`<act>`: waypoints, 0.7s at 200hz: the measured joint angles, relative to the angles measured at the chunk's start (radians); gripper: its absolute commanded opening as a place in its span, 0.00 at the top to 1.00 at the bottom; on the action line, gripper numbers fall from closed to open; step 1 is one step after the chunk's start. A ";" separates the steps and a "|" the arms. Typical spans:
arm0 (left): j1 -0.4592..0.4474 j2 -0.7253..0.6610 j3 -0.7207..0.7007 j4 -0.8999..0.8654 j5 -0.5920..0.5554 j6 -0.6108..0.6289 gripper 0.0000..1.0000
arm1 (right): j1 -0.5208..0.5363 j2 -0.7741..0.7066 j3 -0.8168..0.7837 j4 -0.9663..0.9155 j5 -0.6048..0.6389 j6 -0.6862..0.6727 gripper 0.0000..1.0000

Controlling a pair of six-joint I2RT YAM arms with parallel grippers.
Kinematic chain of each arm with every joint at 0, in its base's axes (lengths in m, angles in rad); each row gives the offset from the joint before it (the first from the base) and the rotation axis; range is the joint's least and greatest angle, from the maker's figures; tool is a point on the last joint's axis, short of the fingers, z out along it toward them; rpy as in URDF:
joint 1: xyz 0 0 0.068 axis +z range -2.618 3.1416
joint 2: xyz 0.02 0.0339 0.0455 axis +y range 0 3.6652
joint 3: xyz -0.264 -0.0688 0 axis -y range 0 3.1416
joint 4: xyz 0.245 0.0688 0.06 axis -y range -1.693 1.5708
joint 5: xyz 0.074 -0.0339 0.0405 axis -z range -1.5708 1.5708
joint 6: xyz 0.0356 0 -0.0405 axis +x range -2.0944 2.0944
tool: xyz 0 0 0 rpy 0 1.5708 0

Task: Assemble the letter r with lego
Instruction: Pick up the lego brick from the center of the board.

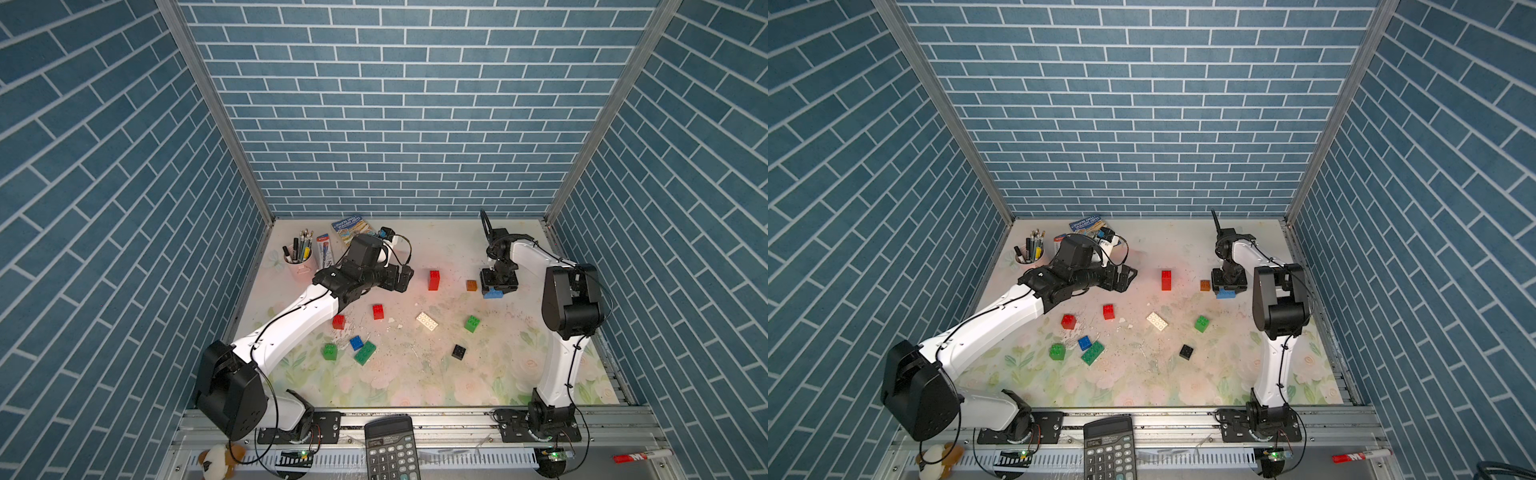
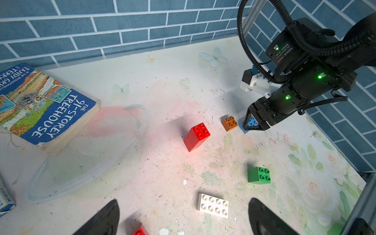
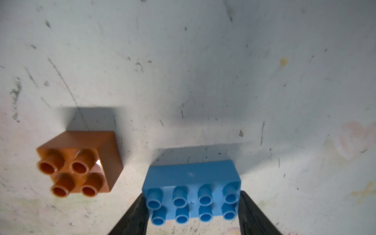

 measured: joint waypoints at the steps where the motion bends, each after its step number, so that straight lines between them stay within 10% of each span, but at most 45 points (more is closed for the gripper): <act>1: 0.000 0.000 0.000 0.000 0.000 0.000 0.00 | 0.000 0.000 0.000 0.000 0.000 0.000 0.37; 140: 0.000 -0.030 -0.002 -0.018 -0.005 0.005 0.00 | 0.002 -0.040 0.007 -0.041 -0.029 0.072 0.65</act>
